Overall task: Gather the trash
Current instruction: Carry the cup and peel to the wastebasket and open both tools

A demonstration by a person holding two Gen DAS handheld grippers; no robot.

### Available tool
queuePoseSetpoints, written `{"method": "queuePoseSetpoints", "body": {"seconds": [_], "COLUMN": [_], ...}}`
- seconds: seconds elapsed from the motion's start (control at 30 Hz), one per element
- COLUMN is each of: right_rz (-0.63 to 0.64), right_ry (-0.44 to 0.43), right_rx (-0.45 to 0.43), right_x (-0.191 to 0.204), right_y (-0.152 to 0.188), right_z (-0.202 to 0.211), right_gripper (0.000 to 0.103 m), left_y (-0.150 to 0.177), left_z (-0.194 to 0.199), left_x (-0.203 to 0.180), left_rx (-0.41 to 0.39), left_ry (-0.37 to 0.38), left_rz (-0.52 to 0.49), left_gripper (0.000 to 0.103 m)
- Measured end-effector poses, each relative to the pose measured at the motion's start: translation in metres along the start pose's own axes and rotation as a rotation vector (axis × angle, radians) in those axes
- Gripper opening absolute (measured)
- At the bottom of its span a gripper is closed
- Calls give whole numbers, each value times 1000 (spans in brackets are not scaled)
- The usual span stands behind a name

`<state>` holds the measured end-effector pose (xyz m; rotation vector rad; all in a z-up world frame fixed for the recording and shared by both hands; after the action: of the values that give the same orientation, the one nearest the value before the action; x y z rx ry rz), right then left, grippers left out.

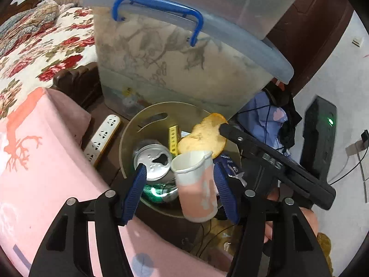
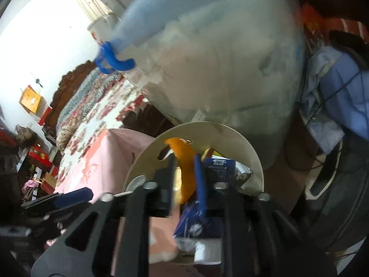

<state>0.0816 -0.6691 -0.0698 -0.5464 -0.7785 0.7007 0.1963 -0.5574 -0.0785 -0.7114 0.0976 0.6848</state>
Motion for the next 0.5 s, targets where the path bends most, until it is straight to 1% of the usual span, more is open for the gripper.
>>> {"method": "queuePoseSetpoints", "body": {"seconds": [0.07,0.1,0.17,0.27,0.37,0.43,0.47,0.5], "right_rz": [19,44,56,31,-8,-57,-71,-87], "right_ry": [13,21,23,-9,-47,-82,-95,-110], "right_rx": [-43,-74,-82,-123,-156,-168,-170,-173], "right_x": [6,11,19,33,49,59,63,70], "right_y": [2,1,2,2,13,32,41,58], "right_z": [10,16,21,40,65,85,91,102], "right_gripper": [82,81,80,80,80,80,80,80], "left_y": [3,6,13,29,50,67,73,83], "left_z": [10,15,29,53,81,101,108,119], "left_x": [7,8,13,18,21,23,23,24], "left_rx": [-10,-14,-21,-38,-63,-85,-96,-112], "left_ry": [0,1,8,-3,-35,-67,-81,-103], "left_rz": [24,32,53,55,24,-7,-19,-37], "left_gripper": [64,64,64,64,64,67,70,73]}}
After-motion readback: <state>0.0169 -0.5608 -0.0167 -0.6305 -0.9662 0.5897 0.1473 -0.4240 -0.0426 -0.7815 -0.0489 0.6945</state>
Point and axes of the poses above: each gripper's, at about its wrist camera, not at the fingertips, and z roughly against the way its jaws point, x to its left, y to its underside, the point moved 7 cm from there along -z, roughly the way its jaws point, and after that the axes turned 3 degrees about -x, right-handed, at the moved point
